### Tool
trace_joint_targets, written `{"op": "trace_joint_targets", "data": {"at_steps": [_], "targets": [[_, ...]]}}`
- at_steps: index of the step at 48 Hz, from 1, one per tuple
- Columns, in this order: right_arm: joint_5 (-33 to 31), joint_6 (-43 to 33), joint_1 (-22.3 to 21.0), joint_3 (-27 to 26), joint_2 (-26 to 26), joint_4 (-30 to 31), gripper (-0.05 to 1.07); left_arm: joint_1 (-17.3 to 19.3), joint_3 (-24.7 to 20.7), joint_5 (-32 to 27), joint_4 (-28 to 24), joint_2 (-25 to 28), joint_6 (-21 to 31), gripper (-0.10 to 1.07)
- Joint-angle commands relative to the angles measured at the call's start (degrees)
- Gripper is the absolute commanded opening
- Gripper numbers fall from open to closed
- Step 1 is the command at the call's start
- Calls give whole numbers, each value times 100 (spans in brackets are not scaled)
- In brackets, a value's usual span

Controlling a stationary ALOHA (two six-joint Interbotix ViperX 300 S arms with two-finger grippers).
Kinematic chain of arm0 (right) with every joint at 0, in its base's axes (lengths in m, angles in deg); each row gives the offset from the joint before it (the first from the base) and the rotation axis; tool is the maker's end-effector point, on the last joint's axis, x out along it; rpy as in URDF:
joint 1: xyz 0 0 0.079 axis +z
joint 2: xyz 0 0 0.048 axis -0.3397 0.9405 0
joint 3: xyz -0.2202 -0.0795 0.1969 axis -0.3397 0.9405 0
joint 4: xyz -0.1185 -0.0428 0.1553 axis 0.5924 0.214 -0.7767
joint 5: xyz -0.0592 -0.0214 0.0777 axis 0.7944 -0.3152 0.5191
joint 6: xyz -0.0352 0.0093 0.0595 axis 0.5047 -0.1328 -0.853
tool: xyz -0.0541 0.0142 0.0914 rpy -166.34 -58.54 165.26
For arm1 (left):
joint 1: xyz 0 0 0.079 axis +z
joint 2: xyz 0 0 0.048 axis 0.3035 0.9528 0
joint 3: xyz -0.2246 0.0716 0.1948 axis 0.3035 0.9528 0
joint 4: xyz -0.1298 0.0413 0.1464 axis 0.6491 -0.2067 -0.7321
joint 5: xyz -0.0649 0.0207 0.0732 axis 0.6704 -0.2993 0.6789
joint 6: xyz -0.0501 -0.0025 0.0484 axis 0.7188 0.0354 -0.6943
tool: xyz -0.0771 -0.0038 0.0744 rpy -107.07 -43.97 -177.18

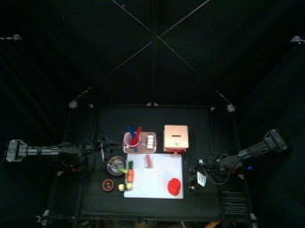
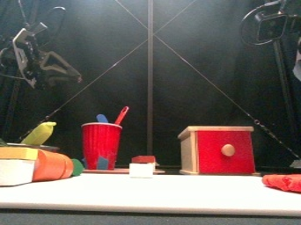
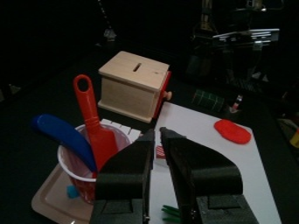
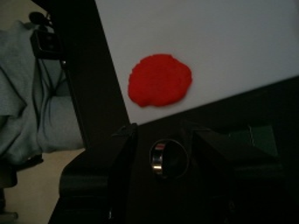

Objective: Cut dough with cookie cutter and remove excess

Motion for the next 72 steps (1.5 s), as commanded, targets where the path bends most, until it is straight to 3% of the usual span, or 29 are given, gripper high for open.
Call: {"op": "trace_joint_targets", "data": {"at_steps": [1,16,49,62,72], "targets": [[-299,-9,97,-149,-44,-185,81,0,-79,53,9,9,0,58],[-571,-26,615,-35,281,-800,81,-9,-88,53,9,9,0,58],[-475,-9,923,-343,1661,-800,78,18,-62,62,70,9,0,58],[-466,-9,905,-404,1793,-791,64,18,-62,62,70,9,0,58],[-466,-9,870,-562,1740,-686,63,18,-62,53,62,9,0,58]]}}
